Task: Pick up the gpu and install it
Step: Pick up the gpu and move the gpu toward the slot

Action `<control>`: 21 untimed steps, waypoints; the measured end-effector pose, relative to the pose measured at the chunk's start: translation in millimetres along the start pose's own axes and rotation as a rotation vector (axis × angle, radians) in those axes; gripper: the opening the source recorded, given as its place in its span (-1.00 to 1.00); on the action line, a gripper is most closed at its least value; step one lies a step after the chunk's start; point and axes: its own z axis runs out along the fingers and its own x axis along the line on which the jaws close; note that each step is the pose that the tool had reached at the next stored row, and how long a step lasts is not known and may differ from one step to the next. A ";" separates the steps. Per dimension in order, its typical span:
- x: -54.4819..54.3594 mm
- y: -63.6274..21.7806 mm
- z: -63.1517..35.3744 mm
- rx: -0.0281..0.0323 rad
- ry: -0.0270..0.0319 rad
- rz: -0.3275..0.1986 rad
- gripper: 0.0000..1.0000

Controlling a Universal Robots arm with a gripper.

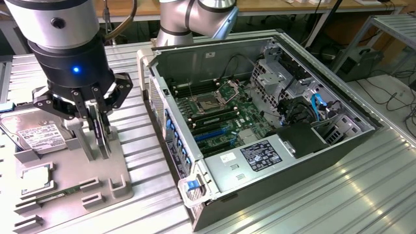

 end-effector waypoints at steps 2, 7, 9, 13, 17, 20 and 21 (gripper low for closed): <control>0.0 0.1 -2.3 0.0000 0.0000 0.000 -0.45; 0.0 0.4 -8.7 0.0000 0.0000 0.000 -0.45; -0.1 0.5 -11.4 0.0000 0.0000 0.000 -0.45; -0.1 0.8 -17.8 0.0000 0.0000 0.000 -0.45; -0.1 1.1 -24.0 0.0000 0.0002 0.000 -0.45; -0.1 1.2 -27.4 0.0000 0.0001 0.000 -0.45; -0.1 1.2 -28.1 -0.0001 0.0001 0.000 -0.45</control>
